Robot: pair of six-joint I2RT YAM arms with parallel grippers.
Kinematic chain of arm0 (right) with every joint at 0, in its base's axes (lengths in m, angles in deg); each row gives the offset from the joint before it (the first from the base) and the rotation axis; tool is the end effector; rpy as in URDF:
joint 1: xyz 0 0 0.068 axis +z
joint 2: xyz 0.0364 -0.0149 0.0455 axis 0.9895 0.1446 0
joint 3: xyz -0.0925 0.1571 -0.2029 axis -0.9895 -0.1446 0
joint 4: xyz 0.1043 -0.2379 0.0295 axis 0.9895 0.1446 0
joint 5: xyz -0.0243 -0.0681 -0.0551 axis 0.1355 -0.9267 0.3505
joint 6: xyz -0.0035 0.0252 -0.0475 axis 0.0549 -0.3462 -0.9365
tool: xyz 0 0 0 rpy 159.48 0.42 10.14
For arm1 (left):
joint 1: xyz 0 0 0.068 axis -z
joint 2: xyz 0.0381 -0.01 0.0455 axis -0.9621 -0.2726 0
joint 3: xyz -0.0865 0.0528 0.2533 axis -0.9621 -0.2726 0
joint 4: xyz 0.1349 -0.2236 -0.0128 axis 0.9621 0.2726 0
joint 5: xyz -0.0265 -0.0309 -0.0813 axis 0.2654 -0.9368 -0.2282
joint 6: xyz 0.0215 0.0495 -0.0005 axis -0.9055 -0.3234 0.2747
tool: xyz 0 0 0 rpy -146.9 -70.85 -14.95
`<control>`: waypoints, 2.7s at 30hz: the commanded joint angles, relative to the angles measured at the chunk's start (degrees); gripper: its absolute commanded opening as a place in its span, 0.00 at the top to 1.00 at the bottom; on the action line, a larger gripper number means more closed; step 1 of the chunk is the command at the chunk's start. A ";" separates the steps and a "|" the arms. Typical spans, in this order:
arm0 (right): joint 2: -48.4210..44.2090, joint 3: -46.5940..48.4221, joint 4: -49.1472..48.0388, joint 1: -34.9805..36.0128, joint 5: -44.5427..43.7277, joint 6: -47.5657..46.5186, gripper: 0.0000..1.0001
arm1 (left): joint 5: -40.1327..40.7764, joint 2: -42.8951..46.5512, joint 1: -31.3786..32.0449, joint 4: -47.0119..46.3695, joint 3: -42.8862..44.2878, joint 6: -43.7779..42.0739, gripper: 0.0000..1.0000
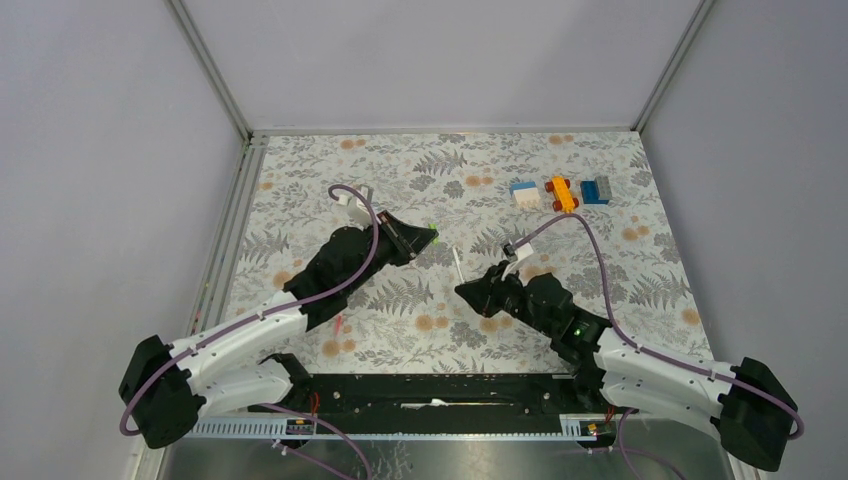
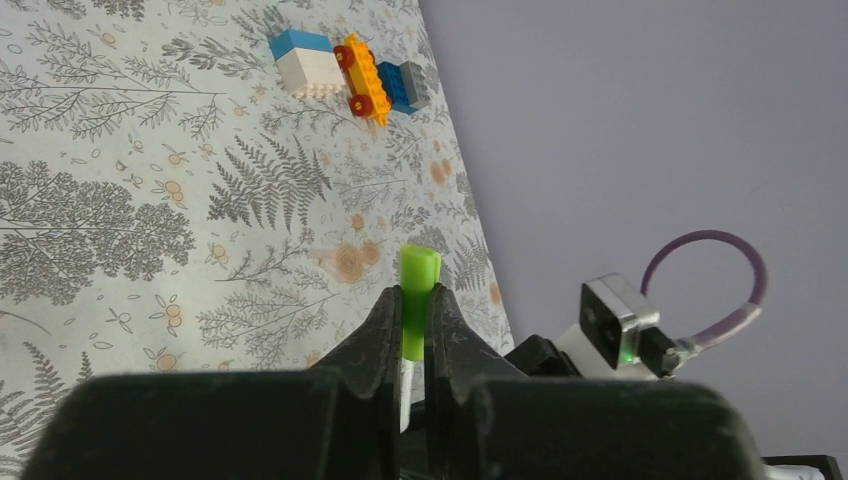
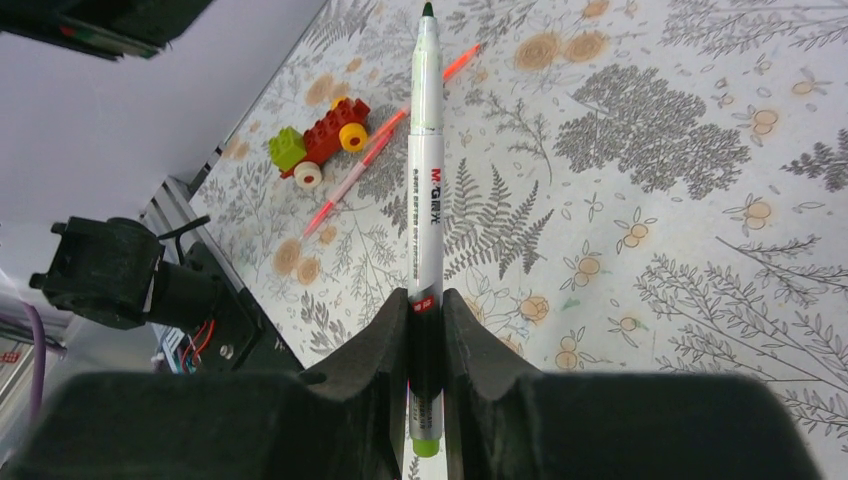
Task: Insert the pens into the pen caps
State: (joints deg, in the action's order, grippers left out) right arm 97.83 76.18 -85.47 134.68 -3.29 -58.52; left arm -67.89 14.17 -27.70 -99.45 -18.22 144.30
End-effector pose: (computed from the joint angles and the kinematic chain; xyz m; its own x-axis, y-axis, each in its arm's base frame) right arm 0.1187 0.1543 0.2326 -0.4301 0.2495 -0.8676 -0.6362 0.5981 0.4873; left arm 0.1711 -0.1750 0.2954 -0.6002 -0.5838 -0.5468 0.2747 0.4916 -0.8264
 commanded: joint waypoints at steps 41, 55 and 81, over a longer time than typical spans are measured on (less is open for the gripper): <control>4.45 7.76 -1.30 0.15 8.48 -1.33 1.00 | -2.40 -0.08 -1.13 -6.56 -1.65 2.46 1.00; 4.73 7.67 -1.47 0.17 8.88 -1.33 1.00 | -2.20 -0.48 -1.13 -7.10 -2.20 2.81 1.00; 6.71 10.47 0.73 0.18 4.08 -0.79 1.00 | -3.03 0.22 -1.13 -7.81 -3.84 3.52 1.00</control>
State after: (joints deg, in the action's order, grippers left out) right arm 104.14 83.50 -83.81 134.68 3.24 -58.78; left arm -70.08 13.56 -28.56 -104.46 -21.52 147.67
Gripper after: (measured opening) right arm 0.200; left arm 0.062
